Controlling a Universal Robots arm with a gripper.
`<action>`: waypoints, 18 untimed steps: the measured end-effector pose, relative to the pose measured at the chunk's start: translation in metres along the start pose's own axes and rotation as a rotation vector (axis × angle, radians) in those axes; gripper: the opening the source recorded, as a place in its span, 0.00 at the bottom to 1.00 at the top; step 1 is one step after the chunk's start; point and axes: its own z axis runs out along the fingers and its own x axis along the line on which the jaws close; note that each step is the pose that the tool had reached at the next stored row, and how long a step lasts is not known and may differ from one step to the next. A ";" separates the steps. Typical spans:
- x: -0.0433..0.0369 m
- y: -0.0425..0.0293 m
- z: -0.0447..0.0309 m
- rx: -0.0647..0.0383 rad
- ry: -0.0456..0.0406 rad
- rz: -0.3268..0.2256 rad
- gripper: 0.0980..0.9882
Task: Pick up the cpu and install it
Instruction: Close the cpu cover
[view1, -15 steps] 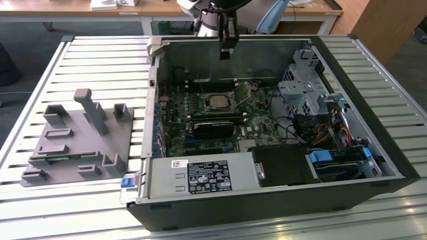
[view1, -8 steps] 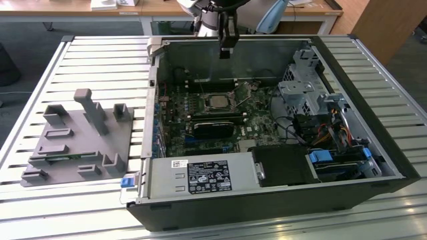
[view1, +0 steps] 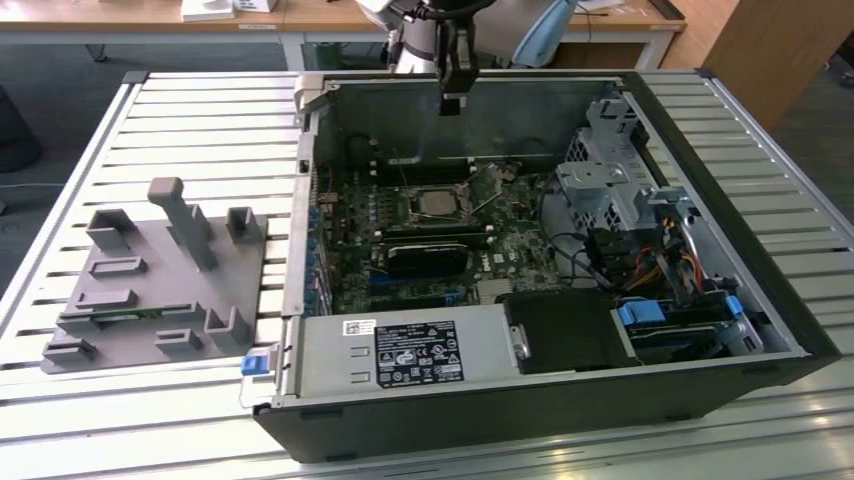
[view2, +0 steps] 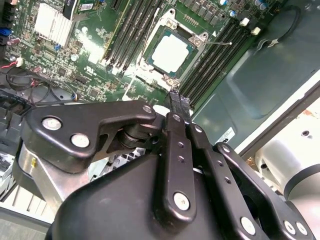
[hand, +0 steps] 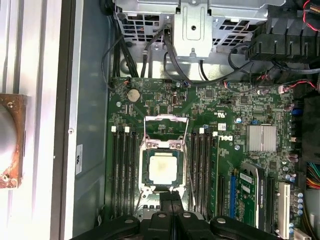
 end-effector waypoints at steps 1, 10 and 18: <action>0.0000 0.0000 -0.0003 0.000 0.0001 0.000 0.01; 0.0000 0.0027 -0.0003 0.000 0.0000 0.000 0.01; -0.0001 0.0039 0.0006 0.000 0.0001 0.000 0.01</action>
